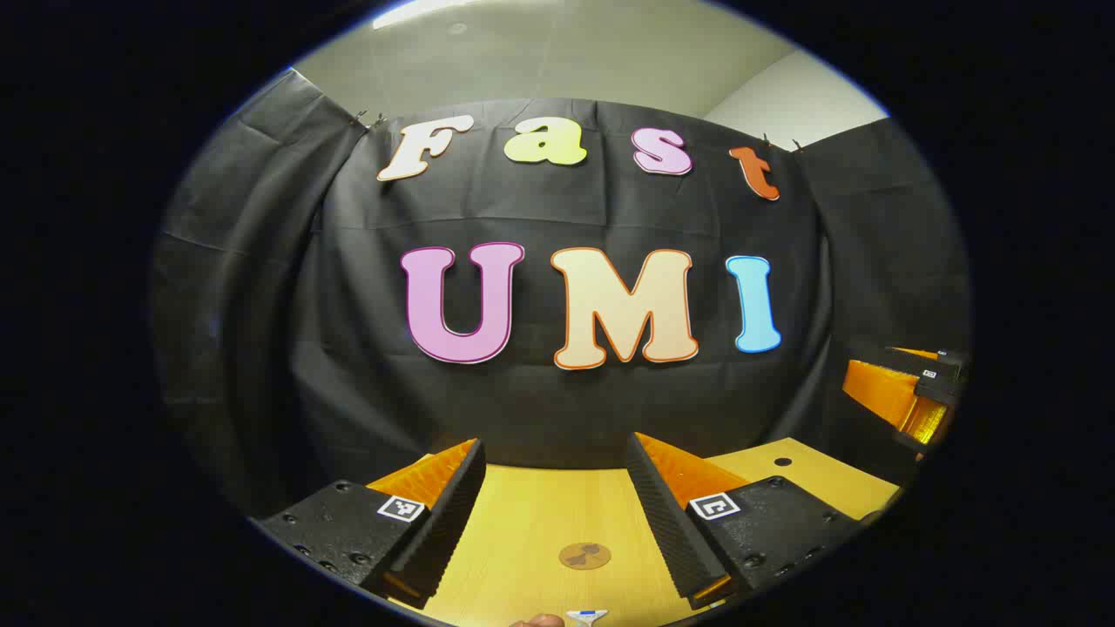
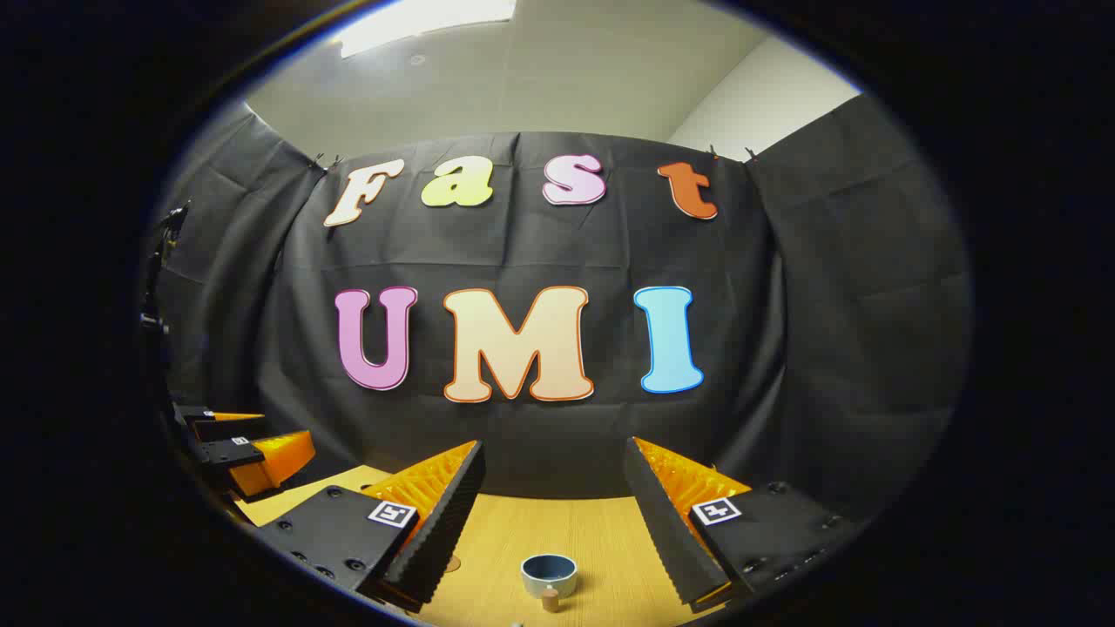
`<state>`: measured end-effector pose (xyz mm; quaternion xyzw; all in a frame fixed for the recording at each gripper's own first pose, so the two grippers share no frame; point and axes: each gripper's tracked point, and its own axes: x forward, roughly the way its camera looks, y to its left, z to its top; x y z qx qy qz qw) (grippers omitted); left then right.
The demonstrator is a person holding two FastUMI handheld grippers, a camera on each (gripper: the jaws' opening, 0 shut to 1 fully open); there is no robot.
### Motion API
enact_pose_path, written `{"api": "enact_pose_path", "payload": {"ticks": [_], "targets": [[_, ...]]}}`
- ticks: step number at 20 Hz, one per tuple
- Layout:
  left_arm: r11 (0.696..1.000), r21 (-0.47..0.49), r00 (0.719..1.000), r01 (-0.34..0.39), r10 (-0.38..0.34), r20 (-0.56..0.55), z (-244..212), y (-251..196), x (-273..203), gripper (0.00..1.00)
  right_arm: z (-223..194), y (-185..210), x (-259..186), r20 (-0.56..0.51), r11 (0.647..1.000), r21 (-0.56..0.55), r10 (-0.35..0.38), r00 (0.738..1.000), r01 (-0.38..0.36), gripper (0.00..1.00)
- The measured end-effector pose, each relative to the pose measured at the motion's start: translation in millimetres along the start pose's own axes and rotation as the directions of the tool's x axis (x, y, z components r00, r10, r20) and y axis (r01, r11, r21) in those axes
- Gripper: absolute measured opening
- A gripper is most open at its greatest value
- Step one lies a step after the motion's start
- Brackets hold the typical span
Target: Put the toothbrush and toothpaste on the desktop into the cup, then pick up the cup and place it on the coaster on the desktop.
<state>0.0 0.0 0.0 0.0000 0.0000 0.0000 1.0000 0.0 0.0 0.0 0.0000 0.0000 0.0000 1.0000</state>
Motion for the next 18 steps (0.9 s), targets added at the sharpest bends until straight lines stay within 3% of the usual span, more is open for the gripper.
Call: {"api": "enact_pose_path", "payload": {"ticks": [18], "targets": [[0.998, 0.006, 0.998, -0.068, 0.068, -0.001, -7, 28, -7, 0.94, -5, 5, 6, -0.012, 1.0, 0.008, 0.005, 1.0, -0.005, 0.99]]}}
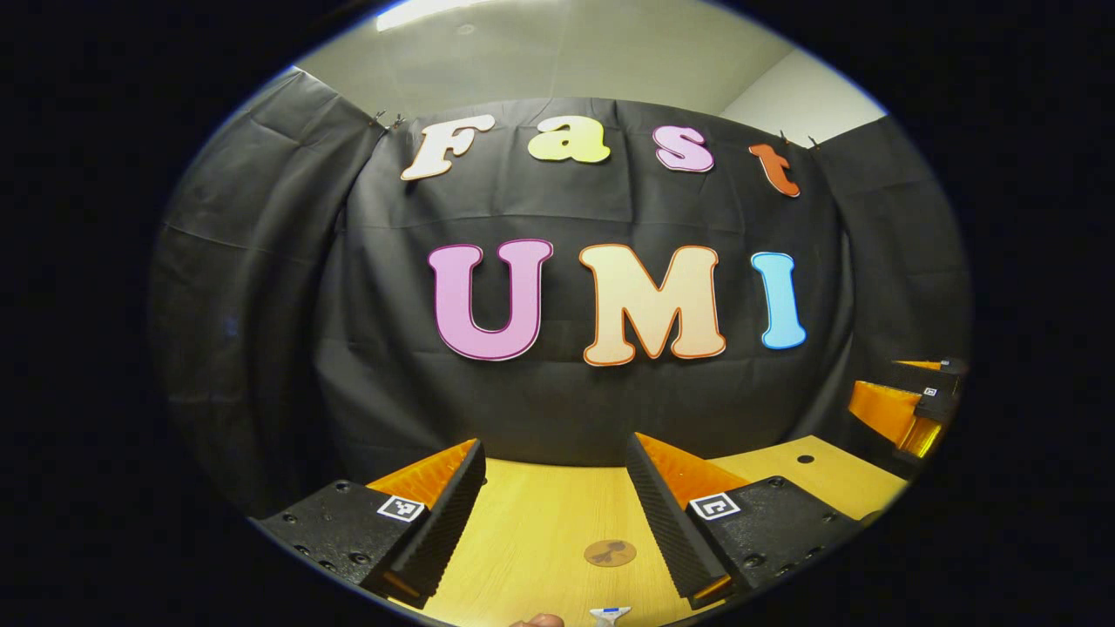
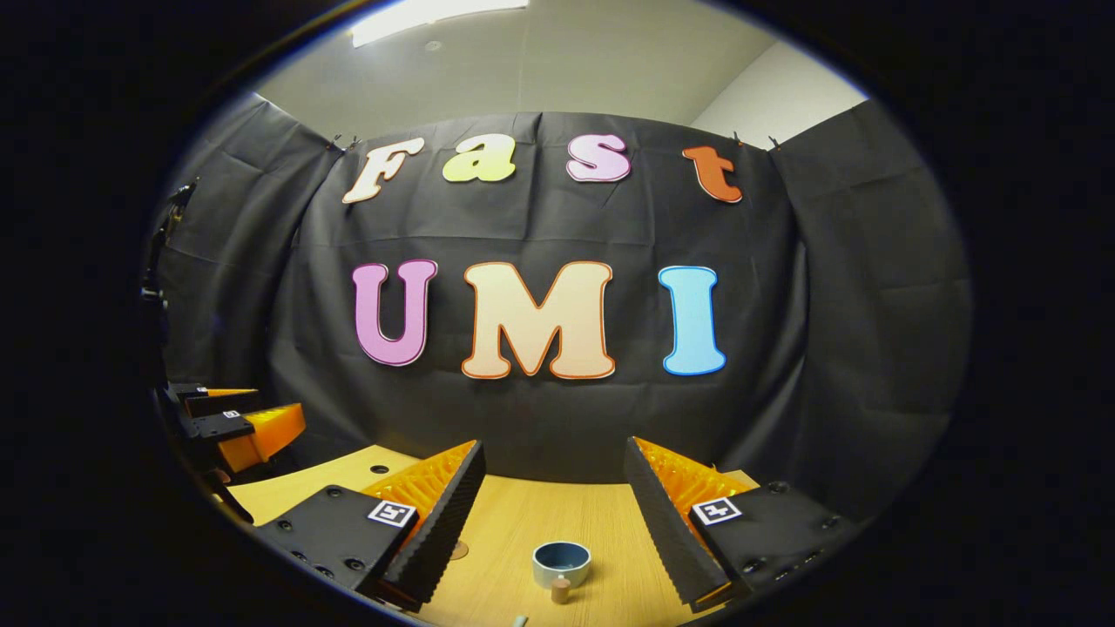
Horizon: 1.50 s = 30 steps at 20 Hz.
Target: Put the toothbrush and toothpaste on the desktop into the cup, then pick up the cup and place it on the coaster on the desktop.
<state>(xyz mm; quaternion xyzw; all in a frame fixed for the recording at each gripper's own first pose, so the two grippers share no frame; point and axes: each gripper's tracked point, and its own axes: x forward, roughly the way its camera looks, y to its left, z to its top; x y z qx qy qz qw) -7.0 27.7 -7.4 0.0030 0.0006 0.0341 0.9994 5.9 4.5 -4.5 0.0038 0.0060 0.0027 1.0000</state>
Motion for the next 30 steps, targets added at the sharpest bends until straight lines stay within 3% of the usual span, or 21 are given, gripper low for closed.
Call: {"api": "enact_pose_path", "payload": {"ticks": [6, 12, 14, 22, 30], "targets": [[1.0, 0.015, 1.0, -0.006, 0.006, 0.015, 4, 5, -4, 0.94, -58, 11, 3, -0.162, 0.999, 0.03, 0.049, 0.986, -0.045, 0.99], [0.999, 0.023, 0.999, -0.032, 0.032, 0.007, 0, 17, -7, 0.94, -121, 11, 7, -0.316, 0.998, 0.038, 0.064, 0.947, -0.055, 0.99], [0.999, 0.024, 0.999, -0.043, 0.043, 0.004, 0, 22, -8, 0.94, -144, 15, 7, -0.377, 0.997, 0.024, 0.078, 0.923, -0.074, 1.0], [0.996, 0.017, 0.996, -0.085, 0.085, -0.021, -10, 40, -8, 0.94, -226, 24, -6, -0.586, 0.994, 0.023, 0.099, 0.805, -0.106, 1.0], [0.995, 0.023, 0.995, -0.095, 0.096, -0.042, -18, 45, -5, 0.94, -311, 36, -40, -0.79, 0.993, 0.084, 0.118, 0.602, -0.084, 0.99]]}}
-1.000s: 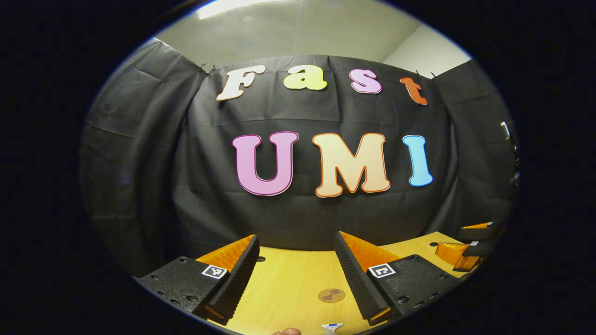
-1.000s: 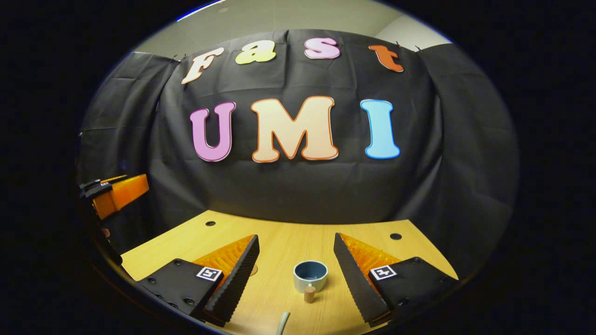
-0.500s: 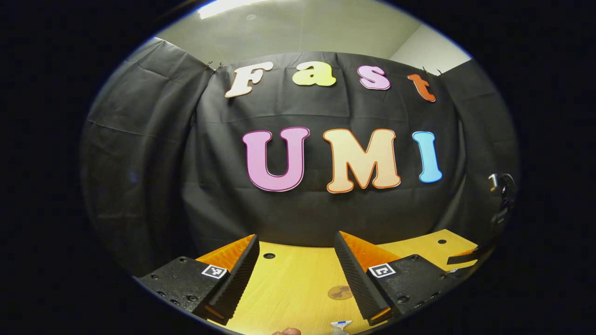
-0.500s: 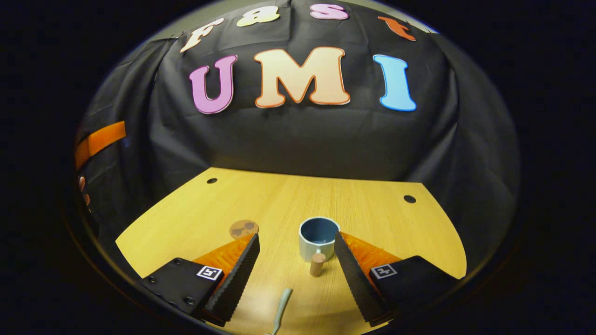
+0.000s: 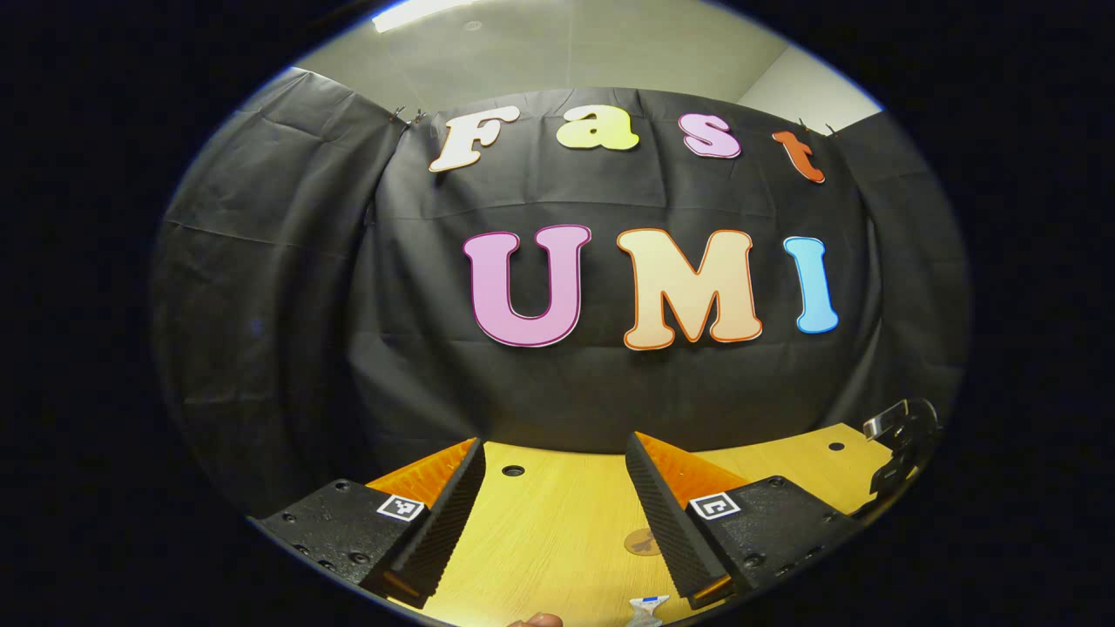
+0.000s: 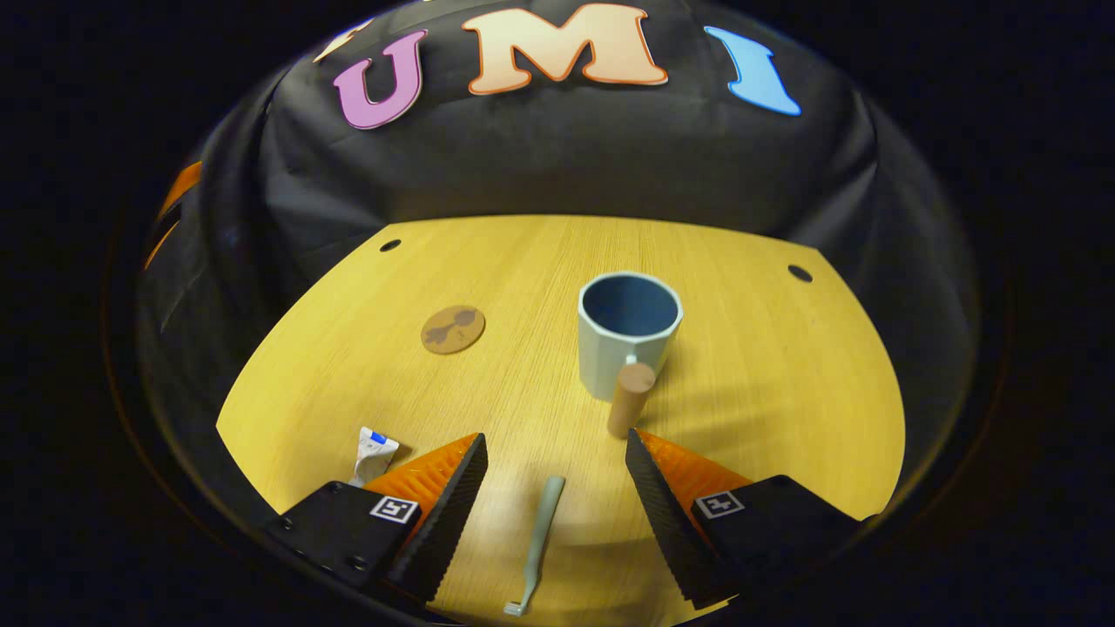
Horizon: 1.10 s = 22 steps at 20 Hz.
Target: Put the toothbrush and toothpaste on the desktop into the cup, then pick up the cup and place it on the coaster on the desktop.
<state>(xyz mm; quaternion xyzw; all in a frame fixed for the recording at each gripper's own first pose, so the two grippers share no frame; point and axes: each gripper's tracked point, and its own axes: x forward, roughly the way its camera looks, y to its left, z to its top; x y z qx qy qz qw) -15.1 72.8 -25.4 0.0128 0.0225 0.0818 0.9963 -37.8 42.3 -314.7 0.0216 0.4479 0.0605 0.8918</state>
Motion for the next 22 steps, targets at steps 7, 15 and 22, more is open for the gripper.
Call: {"api": "enact_pose_path", "payload": {"ticks": [7, 15, 22], "targets": [[1.0, 0.007, 1.0, -0.007, 0.007, -0.013, -7, 5, -2, 0.94, -45, 2, 19, -0.153, 0.999, -0.048, -0.008, 0.988, 0.001, 0.98], [1.0, 0.006, 1.0, -0.005, 0.005, -0.018, -11, 11, -5, 0.94, -66, 0, 23, -0.257, 0.997, -0.08, -0.027, 0.966, 0.006, 0.98], [1.0, 0.009, 0.999, 0.023, -0.023, -0.036, -22, 5, -2, 0.94, -73, 2, 22, -0.423, 0.992, -0.127, -0.067, 0.904, 0.014, 0.88]]}}
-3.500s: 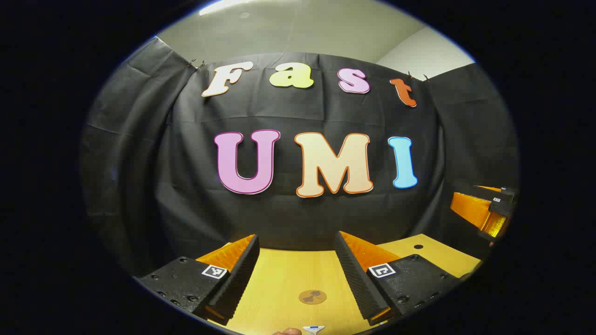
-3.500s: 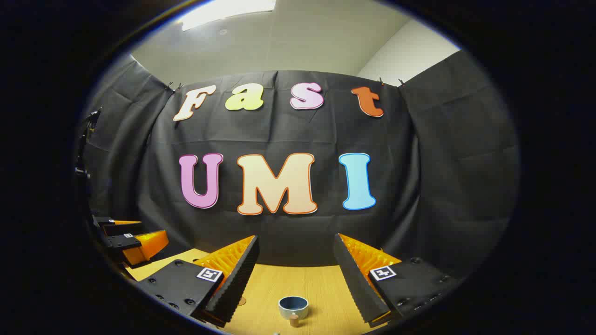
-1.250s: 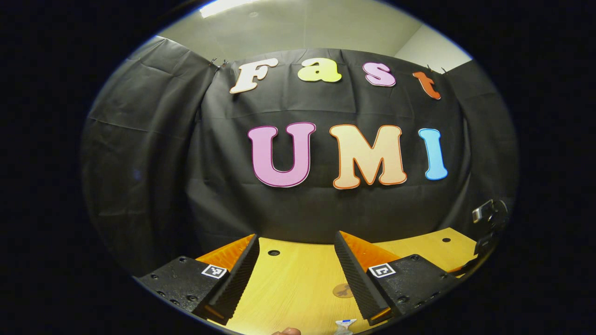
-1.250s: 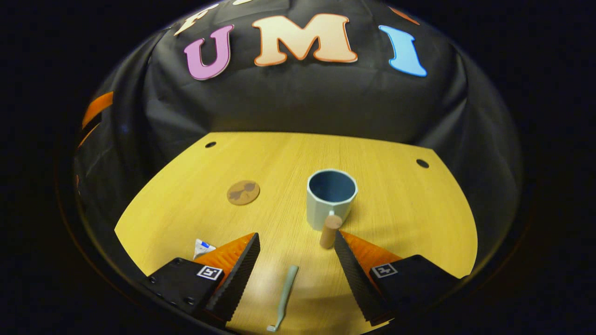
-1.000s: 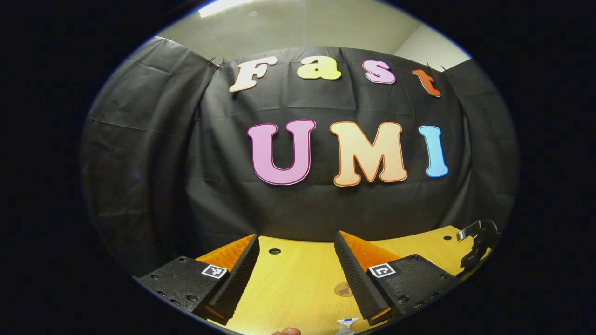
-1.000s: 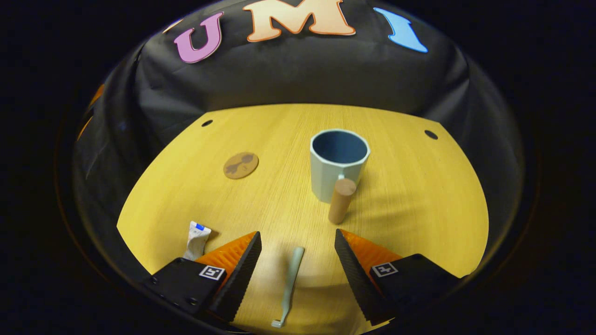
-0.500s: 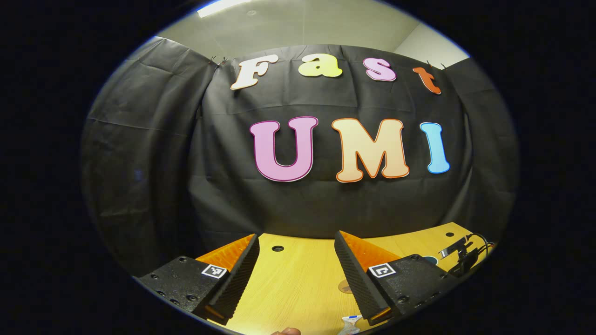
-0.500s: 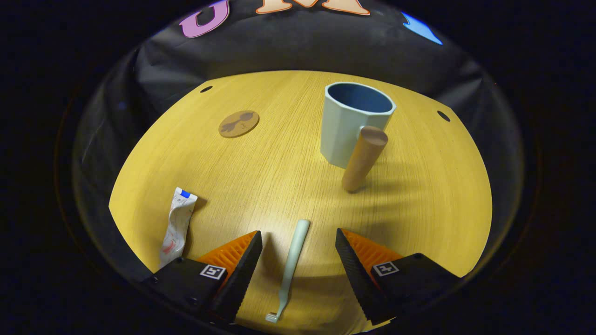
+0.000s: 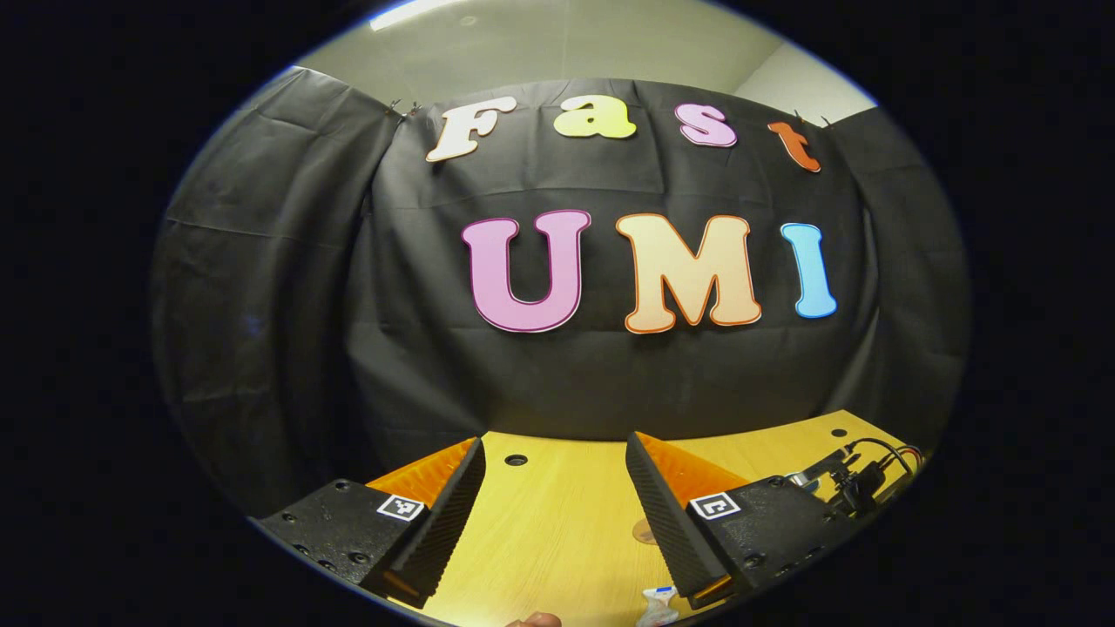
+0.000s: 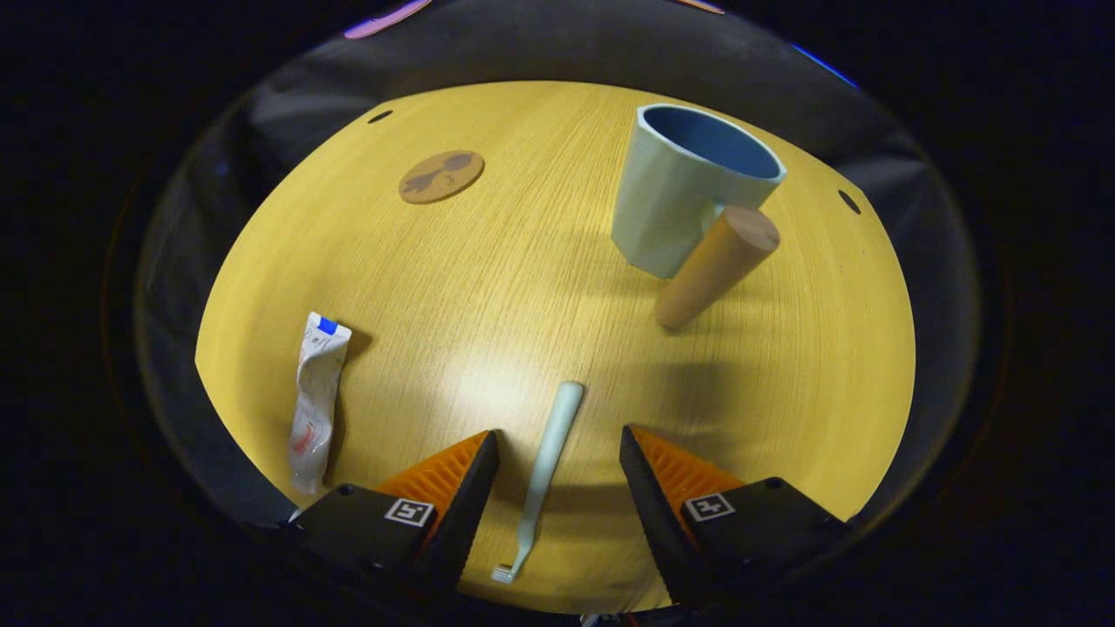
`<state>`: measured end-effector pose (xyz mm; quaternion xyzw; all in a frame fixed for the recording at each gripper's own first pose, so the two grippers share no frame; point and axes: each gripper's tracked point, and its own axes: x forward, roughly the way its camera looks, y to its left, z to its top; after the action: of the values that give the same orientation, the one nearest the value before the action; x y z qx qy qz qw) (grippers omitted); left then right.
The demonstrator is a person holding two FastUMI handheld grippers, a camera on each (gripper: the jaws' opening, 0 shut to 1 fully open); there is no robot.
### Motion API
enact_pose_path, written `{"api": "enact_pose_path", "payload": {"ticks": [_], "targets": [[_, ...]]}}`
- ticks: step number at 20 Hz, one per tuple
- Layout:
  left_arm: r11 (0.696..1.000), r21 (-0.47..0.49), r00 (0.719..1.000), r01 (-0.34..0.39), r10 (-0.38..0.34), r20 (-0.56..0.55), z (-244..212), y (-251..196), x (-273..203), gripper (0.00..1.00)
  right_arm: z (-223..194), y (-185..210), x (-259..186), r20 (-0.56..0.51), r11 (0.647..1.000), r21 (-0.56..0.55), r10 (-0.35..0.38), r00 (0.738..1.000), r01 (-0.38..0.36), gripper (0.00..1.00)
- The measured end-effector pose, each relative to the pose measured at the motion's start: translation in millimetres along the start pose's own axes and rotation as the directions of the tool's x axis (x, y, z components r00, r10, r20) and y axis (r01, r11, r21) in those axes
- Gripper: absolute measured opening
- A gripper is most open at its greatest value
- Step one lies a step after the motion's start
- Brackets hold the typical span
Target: Put the toothbrush and toothpaste on the desktop into the cup, then pick up the cup and place it on the coaster on the desktop.
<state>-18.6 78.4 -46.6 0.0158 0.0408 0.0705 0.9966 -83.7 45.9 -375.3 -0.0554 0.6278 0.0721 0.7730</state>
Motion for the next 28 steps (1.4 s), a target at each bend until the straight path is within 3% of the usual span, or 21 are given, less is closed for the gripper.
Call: {"api": "enact_pose_path", "payload": {"ticks": [4, 5, 7, 9, 13, 17, 24, 28], "targets": [[1.0, 0.005, 1.0, 0.013, -0.013, 0.002, -1, -2, 2, 0.94, 2, 6, 1, 0.004, 1.0, -0.003, 0.016, 1.0, -0.016, 0.5], [1.0, 0.002, 1.0, 0.018, -0.018, -0.002, -1, -3, 2, 0.94, 2, 7, 0, 0.003, 1.0, -0.001, 0.013, 1.0, -0.013, 0.29], [1.0, -0.007, 0.999, 0.029, -0.029, -0.016, -6, -7, 3, 0.94, 1, 6, 2, -0.006, 1.0, -0.001, 0.026, 1.0, -0.026, 0.24], [0.998, -0.03, 0.998, 0.06, -0.061, -0.027, -11, -15, 2, 0.94, 1, 5, 0, -0.011, 0.998, 0.013, 0.054, 0.998, -0.054, 0.08], [0.991, -0.023, 0.986, 0.134, -0.135, -0.1, -40, -36, 0, 0.94, 4, 5, 1, 0.019, 0.998, -0.008, 0.06, 0.998, -0.06, 0.04], [0.976, -0.042, 0.956, 0.215, -0.219, -0.196, -81, -61, -7, 0.95, 5, 6, 1, 0.031, 0.998, -0.016, 0.063, 0.998, -0.063, 0.04], [0.942, -0.069, 0.855, 0.328, -0.327, -0.403, -155, -99, -28, 0.95, 6, 6, 1, 0.067, 0.997, -0.011, 0.082, 0.994, -0.081, 0.04], [0.933, -0.061, 0.789, 0.353, -0.333, -0.517, -193, -109, -41, 0.95, 6, 5, 1, 0.086, 0.995, -0.003, 0.096, 0.992, -0.096, 0.03]]}}
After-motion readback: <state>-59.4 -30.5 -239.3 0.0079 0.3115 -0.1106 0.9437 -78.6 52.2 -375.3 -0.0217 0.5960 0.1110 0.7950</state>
